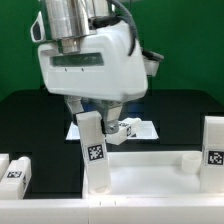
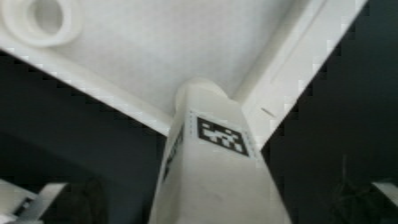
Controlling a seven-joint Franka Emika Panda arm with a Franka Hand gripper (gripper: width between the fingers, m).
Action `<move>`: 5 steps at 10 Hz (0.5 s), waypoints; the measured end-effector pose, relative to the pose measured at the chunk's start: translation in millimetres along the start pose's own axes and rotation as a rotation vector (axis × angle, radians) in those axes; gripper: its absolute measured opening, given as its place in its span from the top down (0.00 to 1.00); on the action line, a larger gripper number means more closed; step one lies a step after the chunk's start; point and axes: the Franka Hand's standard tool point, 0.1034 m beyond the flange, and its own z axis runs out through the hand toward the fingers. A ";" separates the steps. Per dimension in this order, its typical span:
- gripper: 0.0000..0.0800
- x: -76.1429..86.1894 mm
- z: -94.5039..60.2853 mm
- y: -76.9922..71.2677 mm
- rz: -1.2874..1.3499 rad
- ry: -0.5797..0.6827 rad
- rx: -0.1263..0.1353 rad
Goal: Assemble desk
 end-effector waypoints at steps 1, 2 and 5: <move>0.19 0.5 0.2 0.5 -0.042 0.001 0.000; 0.19 0.6 0.3 0.9 -0.122 0.001 -0.001; 0.19 1.8 -2.7 -2.6 -0.451 0.014 -0.035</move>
Offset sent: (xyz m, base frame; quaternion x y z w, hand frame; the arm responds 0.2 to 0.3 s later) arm 0.0000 0.0000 0.0000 0.0000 0.0000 -0.1296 0.9916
